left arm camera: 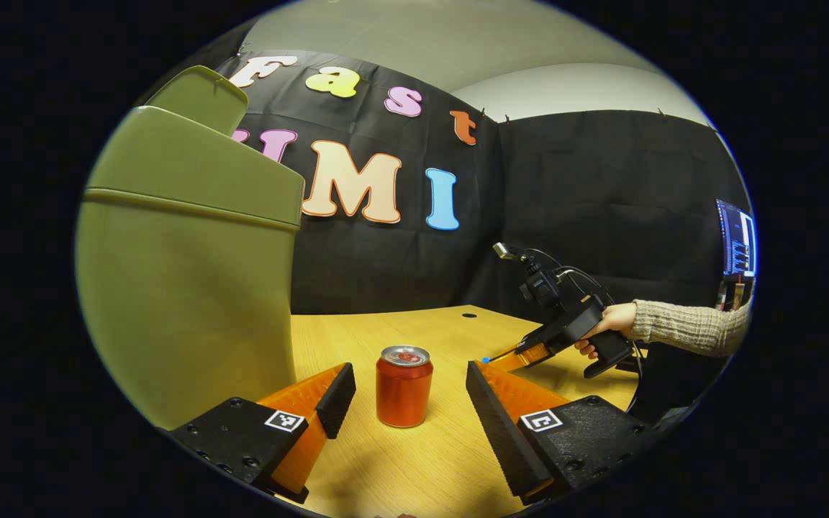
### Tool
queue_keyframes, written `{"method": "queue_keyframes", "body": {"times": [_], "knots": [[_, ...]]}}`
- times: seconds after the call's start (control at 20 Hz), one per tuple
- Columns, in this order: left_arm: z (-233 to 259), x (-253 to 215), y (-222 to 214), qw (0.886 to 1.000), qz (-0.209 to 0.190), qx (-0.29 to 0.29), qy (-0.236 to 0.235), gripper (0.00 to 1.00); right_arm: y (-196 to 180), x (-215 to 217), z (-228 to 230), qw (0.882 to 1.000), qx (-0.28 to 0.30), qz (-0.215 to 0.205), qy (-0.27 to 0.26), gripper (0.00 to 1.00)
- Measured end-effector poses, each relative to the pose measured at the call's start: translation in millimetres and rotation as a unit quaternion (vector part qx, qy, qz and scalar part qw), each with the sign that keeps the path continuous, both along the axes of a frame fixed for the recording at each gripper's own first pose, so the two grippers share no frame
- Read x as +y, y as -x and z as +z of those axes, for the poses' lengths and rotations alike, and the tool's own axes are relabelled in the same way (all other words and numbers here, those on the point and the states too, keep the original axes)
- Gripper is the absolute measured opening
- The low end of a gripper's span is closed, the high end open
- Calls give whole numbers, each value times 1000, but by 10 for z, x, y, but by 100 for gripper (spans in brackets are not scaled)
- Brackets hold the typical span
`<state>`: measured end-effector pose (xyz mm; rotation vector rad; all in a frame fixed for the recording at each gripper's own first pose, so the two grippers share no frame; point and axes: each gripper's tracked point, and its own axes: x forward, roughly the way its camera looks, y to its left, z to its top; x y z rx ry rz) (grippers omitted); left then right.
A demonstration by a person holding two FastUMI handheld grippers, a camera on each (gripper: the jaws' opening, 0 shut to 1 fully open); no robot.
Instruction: Press the lid of the desktop garbage bin to open it, pick up the crumpled paper on the desktop and throw it into the bin, then pick up the pop can on the desktop and drop it into the bin, and finally close the garbage bin lid.
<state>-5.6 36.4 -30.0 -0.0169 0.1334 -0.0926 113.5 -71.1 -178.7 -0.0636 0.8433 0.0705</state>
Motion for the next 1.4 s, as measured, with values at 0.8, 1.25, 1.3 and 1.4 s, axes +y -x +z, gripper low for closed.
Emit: {"method": "queue_keyframes", "body": {"times": [0.8, 1.25, 1.3, 1.4], "knots": [[-69, -32, 11, 1000, -4, 16, 9, 93, -561, 1450, 2048, 979, -140, 145, 23, 10], [-141, -33, -6, 999, -3, 29, 21, 93, -759, 3265, 3024, 933, -201, 299, 5, 11], [-155, -39, -5, 999, -2, 29, 20, 93, -758, 3441, 3042, 929, -200, 311, -5, 10], [-148, -23, -10, 999, 1, 27, 18, 93, -788, 3719, 3007, 924, -192, 329, -13, 10]]}}
